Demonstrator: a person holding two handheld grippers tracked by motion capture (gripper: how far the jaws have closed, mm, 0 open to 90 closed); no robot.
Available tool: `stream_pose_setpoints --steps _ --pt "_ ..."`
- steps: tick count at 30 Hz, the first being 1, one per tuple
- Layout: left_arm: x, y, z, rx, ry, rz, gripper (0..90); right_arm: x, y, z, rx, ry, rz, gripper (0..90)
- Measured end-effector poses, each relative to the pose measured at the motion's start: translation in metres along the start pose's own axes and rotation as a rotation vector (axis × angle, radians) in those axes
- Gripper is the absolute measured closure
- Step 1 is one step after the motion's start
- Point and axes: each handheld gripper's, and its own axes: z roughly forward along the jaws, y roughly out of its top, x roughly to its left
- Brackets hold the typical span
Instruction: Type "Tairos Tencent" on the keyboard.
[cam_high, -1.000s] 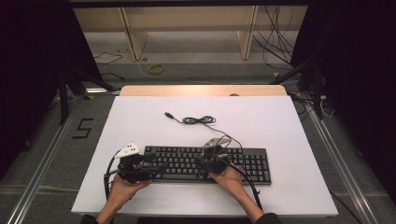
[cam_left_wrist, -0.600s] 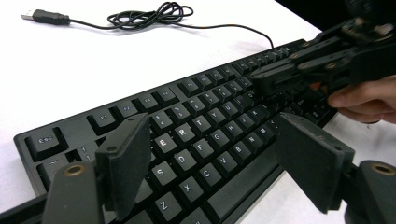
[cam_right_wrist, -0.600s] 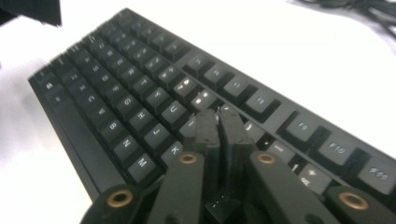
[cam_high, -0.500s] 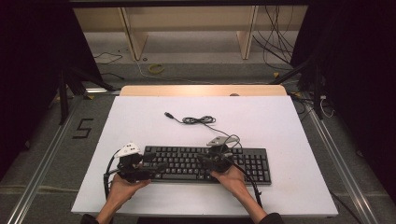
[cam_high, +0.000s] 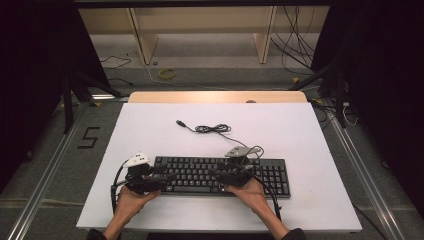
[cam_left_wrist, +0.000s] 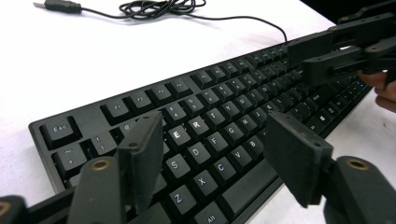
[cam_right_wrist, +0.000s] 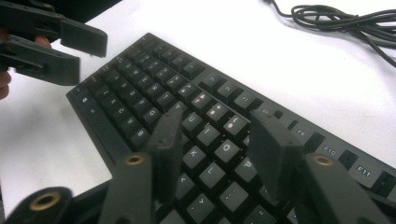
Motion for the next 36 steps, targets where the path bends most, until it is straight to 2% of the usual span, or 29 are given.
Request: stream_pose_setpoints --steps 7,13,17,21,32,36 --pt "0.003 0.000 0.002 0.016 0.021 -0.014 44.8 0.003 0.001 -0.006 -0.013 0.008 -0.003 46.3" --pt "0.004 -0.001 0.003 0.032 0.025 -0.006 53.1 0.005 0.001 -0.008 -0.019 0.015 -0.002 41.9" --pt "0.005 0.000 0.004 0.049 0.034 -0.008 58.8 0.007 0.000 -0.010 -0.027 0.021 -0.007 41.3" --pt "0.005 0.000 0.006 0.075 0.054 0.006 65.2 0.008 0.000 -0.011 -0.031 0.027 -0.011 41.0" --pt "0.007 0.001 0.011 0.111 0.096 0.026 82.0 0.013 -0.002 -0.014 -0.030 0.039 -0.026 41.2" --pt "0.005 0.001 0.014 0.125 0.095 0.040 87.4 0.016 -0.003 -0.014 -0.030 0.048 -0.033 40.7"
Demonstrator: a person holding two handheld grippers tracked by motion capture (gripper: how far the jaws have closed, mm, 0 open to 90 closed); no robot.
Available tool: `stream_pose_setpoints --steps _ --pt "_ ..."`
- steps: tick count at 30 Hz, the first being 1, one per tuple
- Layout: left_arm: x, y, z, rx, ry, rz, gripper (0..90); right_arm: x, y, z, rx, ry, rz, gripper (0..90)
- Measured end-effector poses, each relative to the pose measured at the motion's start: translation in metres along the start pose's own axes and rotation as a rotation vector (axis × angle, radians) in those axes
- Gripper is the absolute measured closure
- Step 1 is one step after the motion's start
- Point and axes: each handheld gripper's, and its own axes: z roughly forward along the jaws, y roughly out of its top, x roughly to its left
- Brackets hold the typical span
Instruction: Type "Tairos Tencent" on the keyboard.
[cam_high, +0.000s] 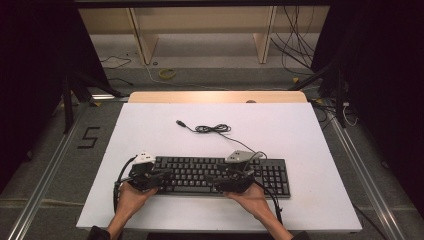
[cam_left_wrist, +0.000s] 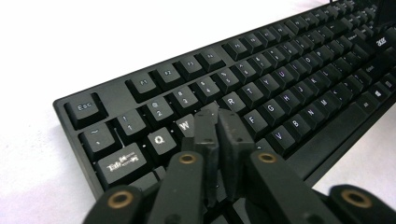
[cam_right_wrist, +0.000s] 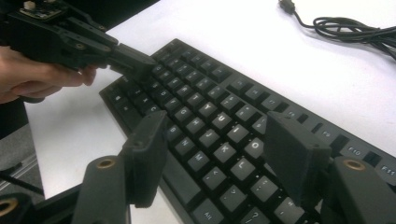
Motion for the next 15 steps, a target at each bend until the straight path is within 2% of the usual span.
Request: stream_pose_setpoints --steps 6,15 --pt "-0.0017 0.0009 0.0035 0.018 0.001 0.009 89.3 0.0058 -0.0020 -0.0011 -0.010 0.012 -0.020 36.3" --pt "-0.0023 0.0020 0.0062 0.032 -0.003 0.010 89.3 0.0111 -0.0063 -0.0036 -0.010 0.026 -0.032 35.0"
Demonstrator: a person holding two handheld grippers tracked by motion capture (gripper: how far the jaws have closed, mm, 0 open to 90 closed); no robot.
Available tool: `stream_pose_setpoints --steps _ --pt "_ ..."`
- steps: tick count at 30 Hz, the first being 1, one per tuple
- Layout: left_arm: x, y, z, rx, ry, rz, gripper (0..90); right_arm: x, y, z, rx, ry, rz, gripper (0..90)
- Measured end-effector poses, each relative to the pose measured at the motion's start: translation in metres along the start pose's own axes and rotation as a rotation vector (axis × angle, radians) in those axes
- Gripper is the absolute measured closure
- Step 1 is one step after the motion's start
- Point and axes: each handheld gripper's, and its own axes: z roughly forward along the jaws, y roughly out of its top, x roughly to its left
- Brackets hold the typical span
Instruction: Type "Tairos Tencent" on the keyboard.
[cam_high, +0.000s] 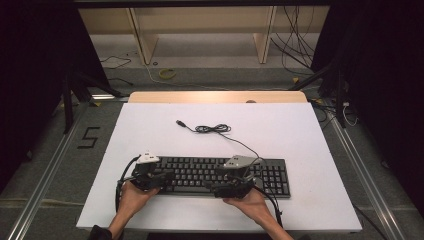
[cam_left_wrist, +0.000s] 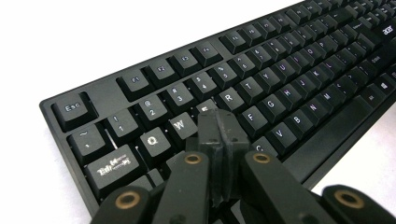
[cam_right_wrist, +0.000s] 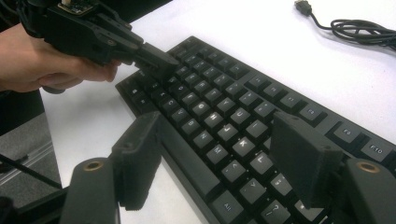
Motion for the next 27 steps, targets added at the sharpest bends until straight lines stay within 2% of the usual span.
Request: stream_pose_setpoints --steps 21,27 --pt "-0.0007 -0.0002 0.0071 0.044 0.004 -0.003 89.5 0.0016 -0.0047 -0.0048 0.007 0.006 -0.001 34.7" --pt "-0.0014 -0.0005 0.0079 0.041 0.008 0.000 89.6 0.0013 -0.0054 -0.0051 0.009 0.004 0.000 34.7"
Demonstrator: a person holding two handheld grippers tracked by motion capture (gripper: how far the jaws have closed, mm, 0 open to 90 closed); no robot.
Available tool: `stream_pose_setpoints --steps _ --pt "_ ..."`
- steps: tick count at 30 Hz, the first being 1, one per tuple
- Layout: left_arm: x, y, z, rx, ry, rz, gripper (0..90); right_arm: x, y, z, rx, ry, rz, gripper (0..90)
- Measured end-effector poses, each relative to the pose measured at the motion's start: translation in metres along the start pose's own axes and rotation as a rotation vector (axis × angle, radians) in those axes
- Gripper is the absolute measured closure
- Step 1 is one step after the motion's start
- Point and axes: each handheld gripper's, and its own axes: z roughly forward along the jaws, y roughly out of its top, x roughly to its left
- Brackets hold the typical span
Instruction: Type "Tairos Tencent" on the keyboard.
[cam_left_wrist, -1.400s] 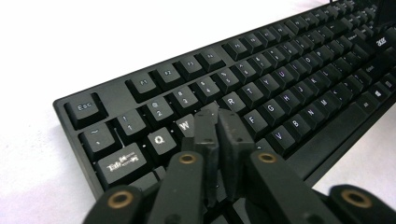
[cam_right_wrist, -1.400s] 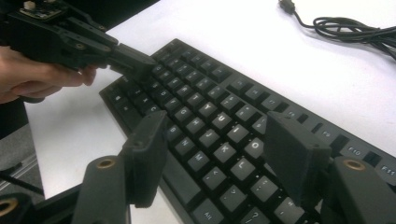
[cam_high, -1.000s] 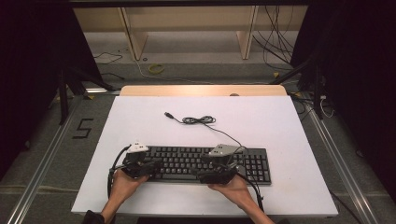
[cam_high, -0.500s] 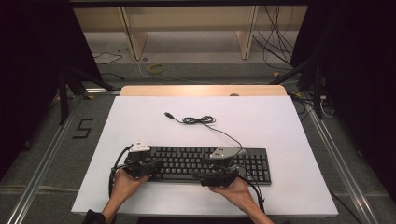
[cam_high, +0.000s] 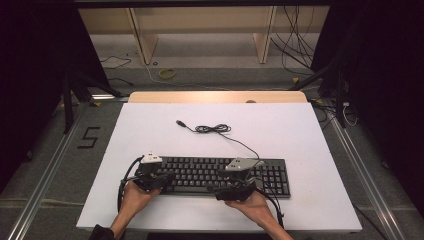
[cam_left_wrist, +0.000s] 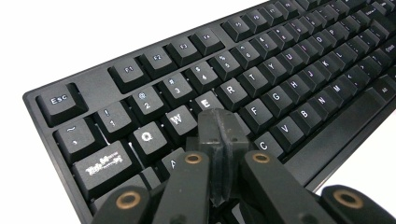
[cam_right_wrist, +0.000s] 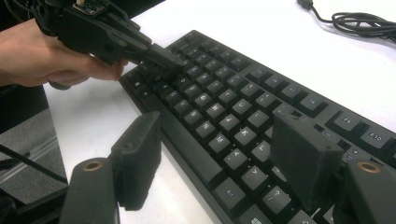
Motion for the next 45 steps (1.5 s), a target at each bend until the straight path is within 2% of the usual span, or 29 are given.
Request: stream_pose_setpoints --steps 9,13,20,23,25,28,32,37,45 --pt "0.000 0.001 -0.003 -0.012 -0.004 -0.013 89.1 0.000 0.000 0.000 -0.004 -0.002 0.003 34.7" --pt "0.000 0.002 -0.007 -0.035 -0.013 -0.030 82.1 -0.001 0.000 0.000 -0.003 -0.003 0.003 34.7" --pt "0.001 0.003 -0.018 -0.084 -0.059 -0.056 71.4 -0.002 0.000 0.000 -0.004 -0.006 0.010 34.8" --pt "0.001 0.003 -0.020 -0.080 -0.076 -0.065 63.3 -0.003 0.000 0.001 -0.004 -0.006 0.012 34.8" --pt "0.000 0.003 -0.021 -0.084 -0.089 -0.072 54.9 -0.003 0.000 0.001 -0.003 -0.005 0.014 34.8" --pt "-0.001 0.003 -0.021 -0.098 -0.093 -0.066 45.2 -0.003 0.000 0.001 -0.003 -0.005 0.016 34.8" --pt "-0.002 0.003 -0.024 -0.129 -0.099 -0.067 37.9 -0.003 0.001 0.002 -0.005 -0.003 0.015 34.8" --pt "-0.001 0.002 -0.029 -0.174 -0.111 -0.086 34.4 -0.002 0.002 0.004 -0.006 0.001 0.019 35.0" --pt "-0.002 -0.001 -0.034 -0.203 -0.112 -0.077 30.9 -0.001 0.005 0.011 0.000 0.012 0.024 39.7"
